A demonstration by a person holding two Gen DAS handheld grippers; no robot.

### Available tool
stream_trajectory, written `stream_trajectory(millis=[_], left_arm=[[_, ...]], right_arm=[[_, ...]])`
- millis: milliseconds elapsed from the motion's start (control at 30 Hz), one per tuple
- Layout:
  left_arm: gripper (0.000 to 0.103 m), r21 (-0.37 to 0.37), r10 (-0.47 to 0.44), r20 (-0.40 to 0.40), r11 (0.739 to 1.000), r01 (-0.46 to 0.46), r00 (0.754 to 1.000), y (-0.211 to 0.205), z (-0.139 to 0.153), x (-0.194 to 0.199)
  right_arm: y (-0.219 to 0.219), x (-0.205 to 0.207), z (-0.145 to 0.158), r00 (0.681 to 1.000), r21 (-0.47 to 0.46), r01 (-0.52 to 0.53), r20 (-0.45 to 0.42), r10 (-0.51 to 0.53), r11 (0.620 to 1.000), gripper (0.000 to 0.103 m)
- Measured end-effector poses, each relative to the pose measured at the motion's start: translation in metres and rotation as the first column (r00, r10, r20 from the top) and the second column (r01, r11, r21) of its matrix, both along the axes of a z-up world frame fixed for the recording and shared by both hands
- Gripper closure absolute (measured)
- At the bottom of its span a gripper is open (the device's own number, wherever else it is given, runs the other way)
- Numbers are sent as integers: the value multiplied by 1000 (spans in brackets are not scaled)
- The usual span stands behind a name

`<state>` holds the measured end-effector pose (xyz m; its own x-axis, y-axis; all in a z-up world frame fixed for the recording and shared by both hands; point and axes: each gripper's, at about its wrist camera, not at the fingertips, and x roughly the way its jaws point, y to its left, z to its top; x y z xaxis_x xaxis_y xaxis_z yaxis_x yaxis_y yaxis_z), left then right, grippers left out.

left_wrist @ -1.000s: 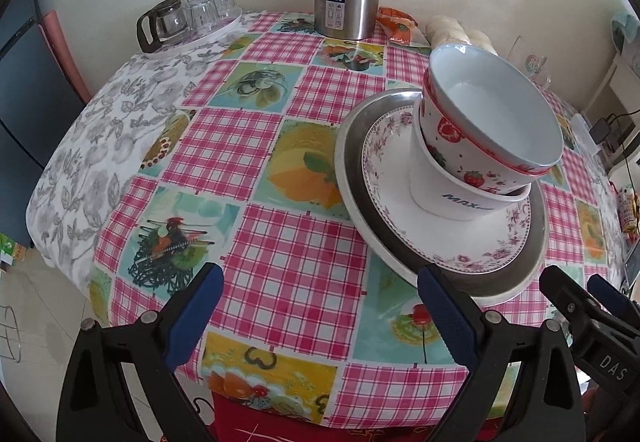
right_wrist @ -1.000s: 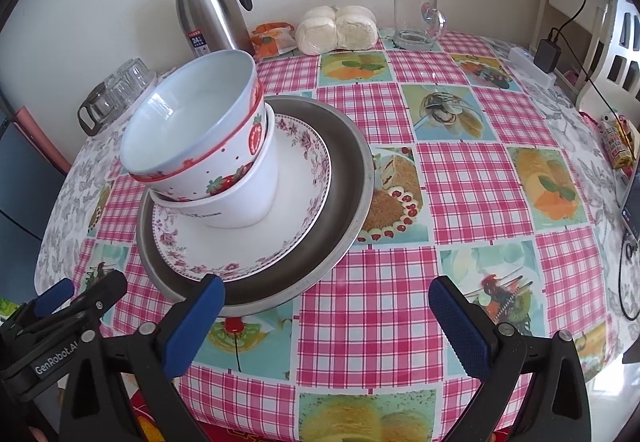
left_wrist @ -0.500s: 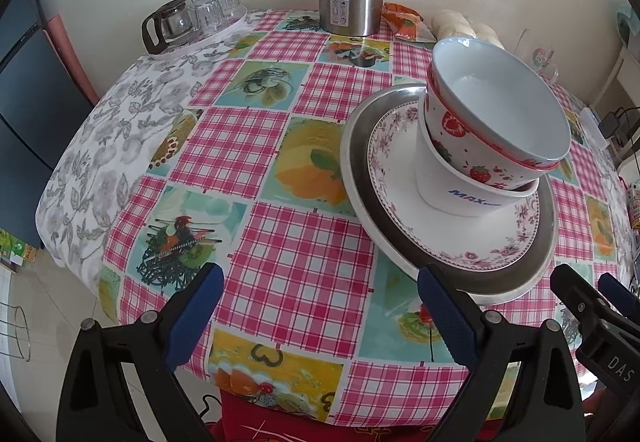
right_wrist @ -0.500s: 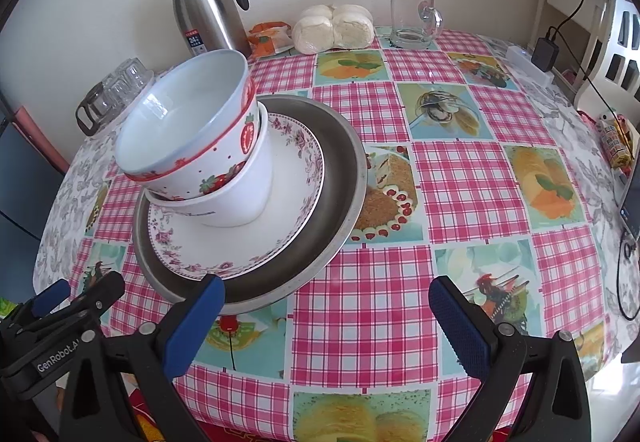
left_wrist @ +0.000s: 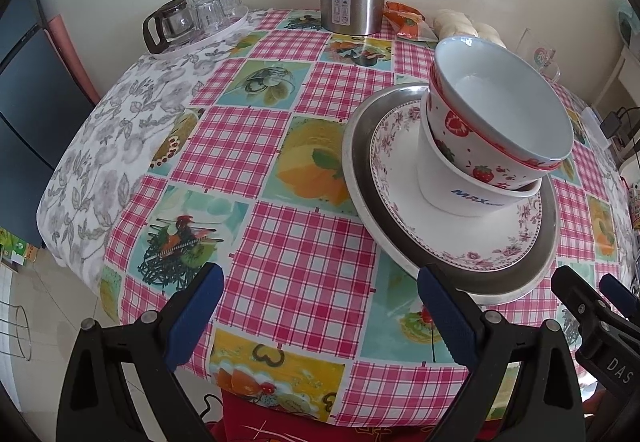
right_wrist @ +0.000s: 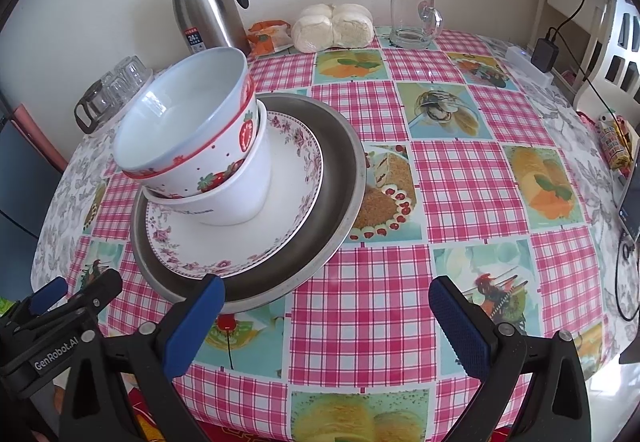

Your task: Organize plates and bowls

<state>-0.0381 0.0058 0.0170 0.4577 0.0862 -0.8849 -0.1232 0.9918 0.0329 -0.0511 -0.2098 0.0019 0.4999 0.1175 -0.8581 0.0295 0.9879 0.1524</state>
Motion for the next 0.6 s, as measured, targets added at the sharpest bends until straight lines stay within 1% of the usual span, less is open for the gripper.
stream_trajectory(millis=[600], left_arm=[[5,9,-1,-25,1000,2,1000,-2,-4,2]], right_arm=[[-1,0,-5,1000,-13,0,-15,-1,1000,0]])
